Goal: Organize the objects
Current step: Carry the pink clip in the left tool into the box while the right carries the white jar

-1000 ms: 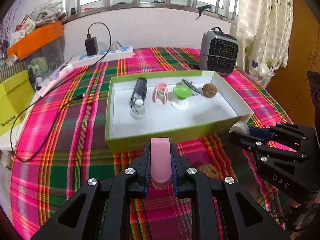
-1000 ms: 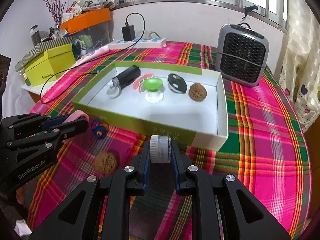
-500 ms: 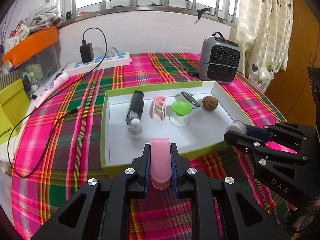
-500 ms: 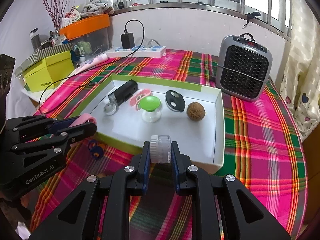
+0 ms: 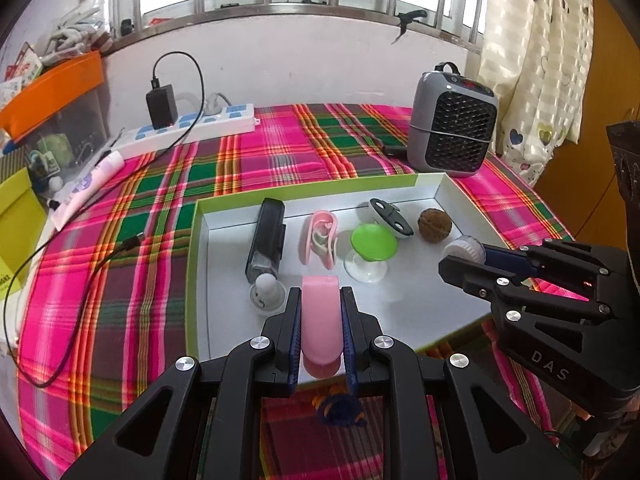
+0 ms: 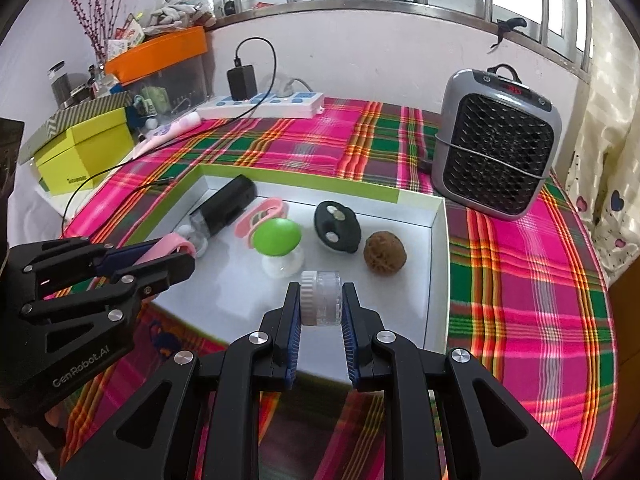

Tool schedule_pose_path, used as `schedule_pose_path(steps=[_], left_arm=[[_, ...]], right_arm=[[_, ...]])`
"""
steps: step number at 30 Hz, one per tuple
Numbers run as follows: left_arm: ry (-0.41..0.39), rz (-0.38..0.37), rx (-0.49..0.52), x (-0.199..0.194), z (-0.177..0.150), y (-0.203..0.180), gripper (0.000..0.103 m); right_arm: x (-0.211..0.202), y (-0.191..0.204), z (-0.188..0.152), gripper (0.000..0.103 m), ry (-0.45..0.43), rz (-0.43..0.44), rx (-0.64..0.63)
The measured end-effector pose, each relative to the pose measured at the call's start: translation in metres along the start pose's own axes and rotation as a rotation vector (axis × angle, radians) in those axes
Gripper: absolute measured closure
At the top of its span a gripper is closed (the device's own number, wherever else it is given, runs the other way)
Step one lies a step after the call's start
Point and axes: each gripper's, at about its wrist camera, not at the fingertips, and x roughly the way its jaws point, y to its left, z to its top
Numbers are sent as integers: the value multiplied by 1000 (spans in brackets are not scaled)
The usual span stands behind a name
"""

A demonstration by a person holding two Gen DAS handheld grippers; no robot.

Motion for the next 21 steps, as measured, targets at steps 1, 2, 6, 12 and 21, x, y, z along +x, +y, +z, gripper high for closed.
schedule_pose_path(steps=[1, 2, 6, 12, 21], left_arm=[[1, 0, 0, 2, 1, 0, 87], [6, 3, -3, 5, 2, 1, 87], [18, 5, -2, 16, 7, 3, 87], [36, 14, -1, 27, 11, 4, 87], [64, 20, 0, 42, 12, 6, 87]], right_arm=[[3, -1, 1, 83, 5, -4, -2], [5, -1, 2, 83, 9, -6, -2], [14, -4, 5, 83, 23, -10, -3], [24, -8, 7, 83, 38, -8, 4], [37, -7, 9, 83, 61, -17, -2]])
